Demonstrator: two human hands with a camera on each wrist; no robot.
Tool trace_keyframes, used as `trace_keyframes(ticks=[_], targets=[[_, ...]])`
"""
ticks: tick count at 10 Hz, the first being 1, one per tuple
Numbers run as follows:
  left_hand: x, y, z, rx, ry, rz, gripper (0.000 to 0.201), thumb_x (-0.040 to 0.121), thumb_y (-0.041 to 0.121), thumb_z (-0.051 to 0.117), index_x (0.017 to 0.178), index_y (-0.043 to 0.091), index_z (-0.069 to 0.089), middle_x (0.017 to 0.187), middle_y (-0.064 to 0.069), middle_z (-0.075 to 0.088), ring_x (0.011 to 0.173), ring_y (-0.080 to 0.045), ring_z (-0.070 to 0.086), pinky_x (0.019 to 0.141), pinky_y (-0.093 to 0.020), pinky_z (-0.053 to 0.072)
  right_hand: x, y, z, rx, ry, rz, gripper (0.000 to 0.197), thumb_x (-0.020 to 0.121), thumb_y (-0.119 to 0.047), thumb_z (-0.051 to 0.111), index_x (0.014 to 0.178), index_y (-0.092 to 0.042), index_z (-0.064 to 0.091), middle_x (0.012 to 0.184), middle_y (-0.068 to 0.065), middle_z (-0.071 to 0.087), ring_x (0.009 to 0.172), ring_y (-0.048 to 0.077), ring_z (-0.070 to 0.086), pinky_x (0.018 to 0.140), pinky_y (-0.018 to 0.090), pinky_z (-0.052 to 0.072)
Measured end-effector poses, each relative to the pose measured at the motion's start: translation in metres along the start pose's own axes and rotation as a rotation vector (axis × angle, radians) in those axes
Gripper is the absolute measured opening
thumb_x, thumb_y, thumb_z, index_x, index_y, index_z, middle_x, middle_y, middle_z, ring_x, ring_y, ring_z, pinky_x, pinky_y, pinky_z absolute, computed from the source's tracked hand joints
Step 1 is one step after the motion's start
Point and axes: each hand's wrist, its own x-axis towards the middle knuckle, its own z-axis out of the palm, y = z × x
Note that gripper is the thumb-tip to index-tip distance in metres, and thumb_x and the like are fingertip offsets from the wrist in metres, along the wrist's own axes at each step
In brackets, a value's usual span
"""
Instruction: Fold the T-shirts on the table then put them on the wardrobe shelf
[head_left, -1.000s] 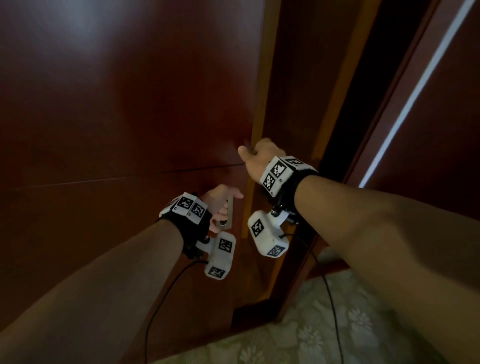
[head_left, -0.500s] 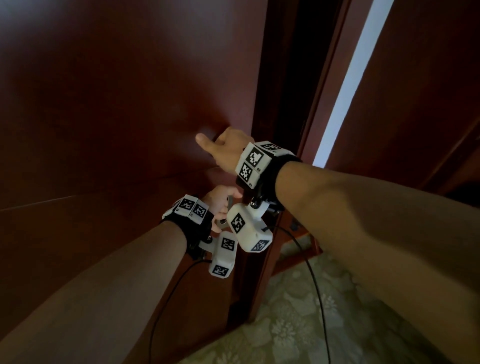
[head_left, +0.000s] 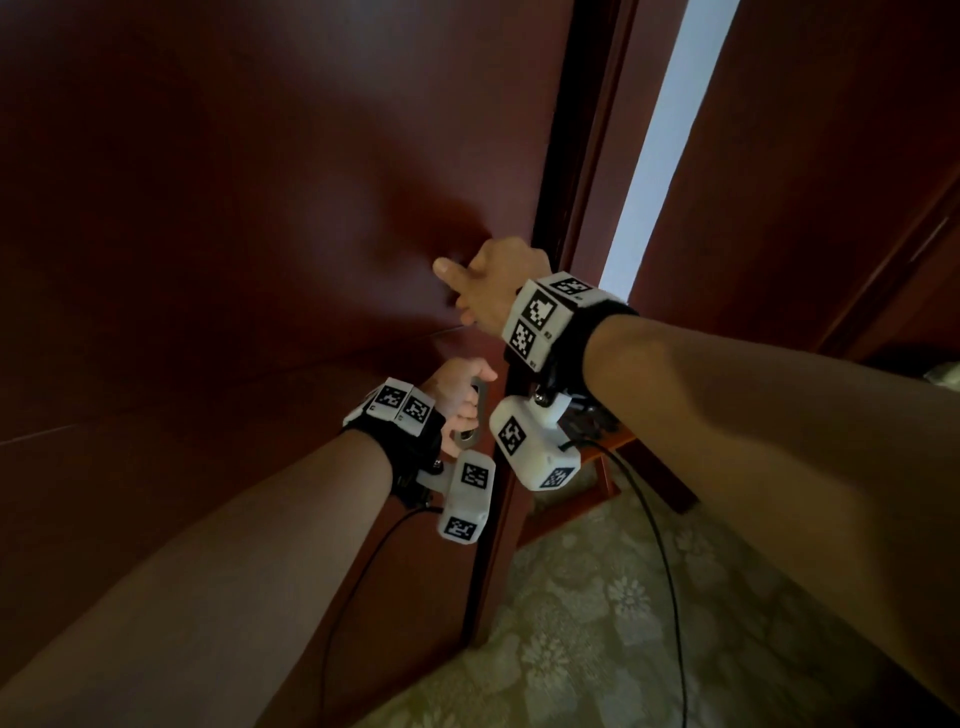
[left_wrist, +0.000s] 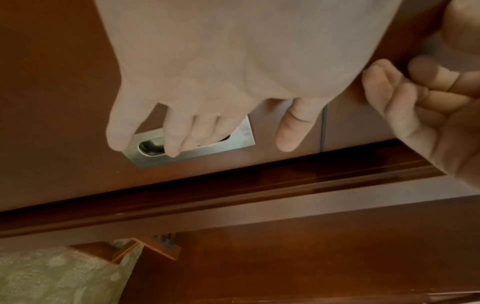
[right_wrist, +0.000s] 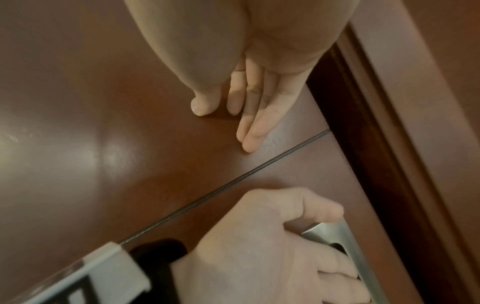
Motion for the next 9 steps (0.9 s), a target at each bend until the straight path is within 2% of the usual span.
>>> trace_keyframes(ticks=[1,2,3,4,5,6,7,8,9], targets=[[0.010,0.015,0.002,0.025,-0.032,-0.056,0.074,0.093,0.041,0.044,0.152,0.002,0.025,0.156,-0.017,0.031,0.142,-0.031,0.031,0.115,-0.058,0.023,0.007,0.007,-0.009,-0.019,-0.002,-0.018,0.048,0.085,-0.053,0.064,0.080,-0.006,0.064,0.079,0.011,0.072,0.075,0.027,0.070,0.070,0.042,0.060],[0.015,0.021,0.004,0.078,-0.010,-0.067,0.084,0.092,0.053,0.041,0.152,-0.003,0.022,0.156,-0.023,0.029,0.143,-0.035,0.030,0.116,-0.057,0.020,0.006,0.010,-0.014,-0.001,-0.007,-0.058,0.045,0.086,-0.048,0.065,0.080,-0.004,0.065,0.077,0.010,0.073,0.074,0.024,0.071,0.068,0.040,0.060],[0.019,0.021,0.002,0.074,-0.035,-0.059,0.090,0.088,0.056,0.044,0.152,-0.002,0.021,0.156,-0.024,0.027,0.143,-0.038,0.029,0.117,-0.058,0.017,0.003,0.013,-0.015,0.075,0.014,-0.051,0.041,0.086,-0.046,0.066,0.081,-0.006,0.065,0.073,0.006,0.073,0.061,0.016,0.071,0.059,0.030,0.060],[0.022,0.024,0.003,0.059,-0.018,-0.020,0.102,0.069,0.051,0.054,0.152,0.001,0.023,0.155,-0.026,0.027,0.140,-0.042,0.032,0.116,-0.059,0.021,0.000,0.015,-0.016,0.081,0.032,-0.069,0.040,0.085,-0.047,0.067,0.080,-0.008,0.064,0.070,0.002,0.072,0.056,0.011,0.070,0.056,0.024,0.058],[0.024,0.022,0.004,0.058,-0.003,0.024,0.110,0.059,0.052,0.054,0.153,0.004,0.023,0.155,-0.026,0.027,0.140,-0.042,0.033,0.115,-0.057,0.023,-0.001,0.015,-0.015,0.081,0.039,-0.055,0.039,0.085,-0.049,0.067,0.080,-0.010,0.063,0.073,0.002,0.072,0.060,0.011,0.070,0.058,0.022,0.058],[0.021,0.012,0.005,0.068,0.001,0.041,0.102,0.059,0.043,0.061,0.149,0.007,0.032,0.153,-0.020,0.034,0.137,-0.038,0.038,0.114,-0.057,0.027,-0.004,0.013,-0.016,0.029,0.037,-0.055,0.042,0.083,-0.054,0.064,0.077,-0.013,0.063,0.074,0.005,0.072,0.074,0.019,0.069,0.073,0.034,0.058],[0.009,0.009,0.002,0.106,0.007,0.045,0.077,0.070,0.041,0.064,0.137,0.006,0.047,0.138,-0.018,0.052,0.122,-0.036,0.052,0.111,-0.055,0.033,-0.011,0.006,-0.022,-0.027,-0.013,-0.042,0.033,0.083,-0.045,0.065,0.077,-0.013,0.066,0.076,0.006,0.072,0.081,0.021,0.069,0.080,0.034,0.056],[-0.022,0.020,-0.005,0.140,-0.035,0.095,0.044,0.093,0.035,0.053,0.124,0.005,0.056,0.105,-0.011,0.070,0.091,-0.024,0.067,0.104,-0.046,0.041,-0.022,0.000,-0.026,-0.087,-0.044,-0.009,0.017,0.075,-0.036,0.068,0.076,-0.020,0.067,0.075,0.001,0.071,0.079,0.017,0.069,0.080,0.031,0.056],[-0.047,0.027,-0.014,0.125,-0.058,0.227,0.038,0.095,0.029,0.050,0.123,0.005,0.060,0.102,-0.008,0.075,0.093,-0.022,0.072,0.103,-0.044,0.044,-0.034,-0.017,-0.036,-0.062,-0.038,0.021,0.014,0.063,-0.035,0.067,0.070,-0.023,0.071,0.071,-0.003,0.072,0.075,0.014,0.069,0.077,0.032,0.058]])
